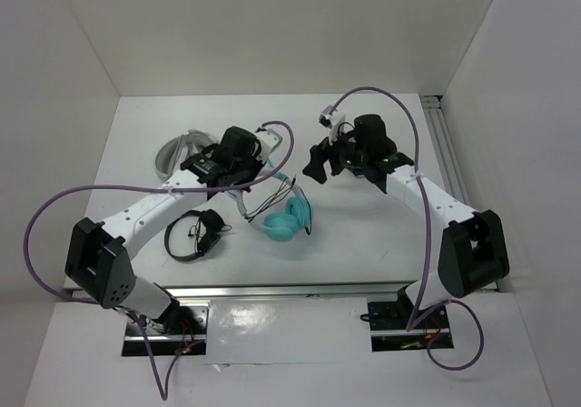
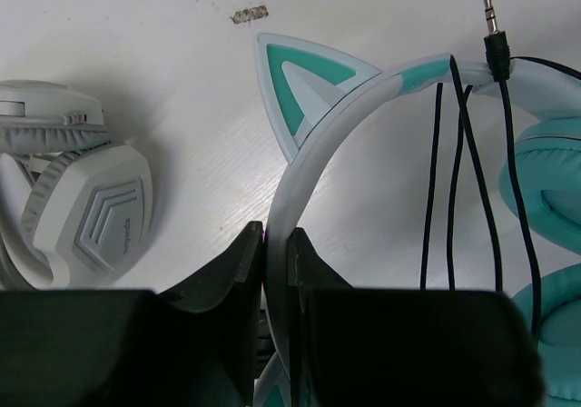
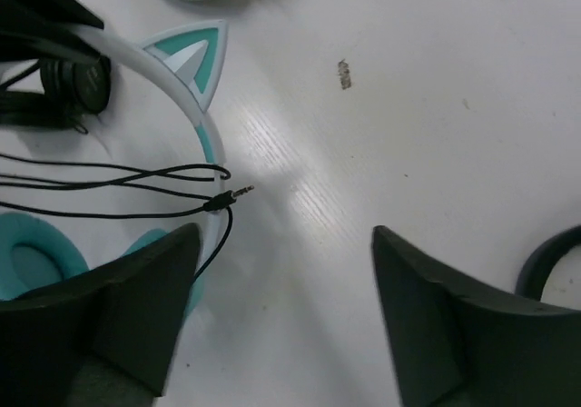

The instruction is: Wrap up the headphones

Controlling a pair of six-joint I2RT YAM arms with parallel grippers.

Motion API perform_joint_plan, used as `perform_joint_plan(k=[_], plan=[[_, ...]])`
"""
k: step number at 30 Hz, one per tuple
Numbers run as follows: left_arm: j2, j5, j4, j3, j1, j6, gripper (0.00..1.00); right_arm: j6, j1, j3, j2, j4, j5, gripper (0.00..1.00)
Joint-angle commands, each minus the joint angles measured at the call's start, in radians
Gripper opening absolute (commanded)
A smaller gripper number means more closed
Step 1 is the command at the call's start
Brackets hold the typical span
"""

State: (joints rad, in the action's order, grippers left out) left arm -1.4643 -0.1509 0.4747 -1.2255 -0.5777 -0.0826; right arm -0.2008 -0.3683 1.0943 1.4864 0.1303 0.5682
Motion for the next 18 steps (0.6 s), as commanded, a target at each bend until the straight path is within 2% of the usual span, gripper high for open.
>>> perform_joint_plan(k=[1,2,6,8,12,18], plan=[[-0.019,0.053,-0.048,-0.087,0.018,0.092,0.0,0.154,0.008,-0.04,-0.119,-0.177,-0.12,0.94],[-0.039,0.053,-0.048,-0.103,0.041,0.105,0.0,0.187,0.008,-0.05,-0.139,-0.196,-0.216,1.0],[-0.076,0.097,-0.105,-0.103,0.082,0.168,0.0,0.251,-0.003,-0.05,-0.199,-0.184,-0.365,1.0],[-0.094,0.068,-0.139,-0.114,0.11,0.236,0.0,0.271,-0.015,-0.05,-0.247,-0.172,-0.407,1.0],[-0.12,0.053,-0.228,-0.092,0.121,0.279,0.0,0.271,-0.047,-0.05,-0.282,-0.14,-0.424,1.0],[-0.192,-0.128,-0.266,-0.104,0.121,0.436,0.0,0.326,-0.084,-0.077,-0.314,-0.127,-0.511,1.0]])
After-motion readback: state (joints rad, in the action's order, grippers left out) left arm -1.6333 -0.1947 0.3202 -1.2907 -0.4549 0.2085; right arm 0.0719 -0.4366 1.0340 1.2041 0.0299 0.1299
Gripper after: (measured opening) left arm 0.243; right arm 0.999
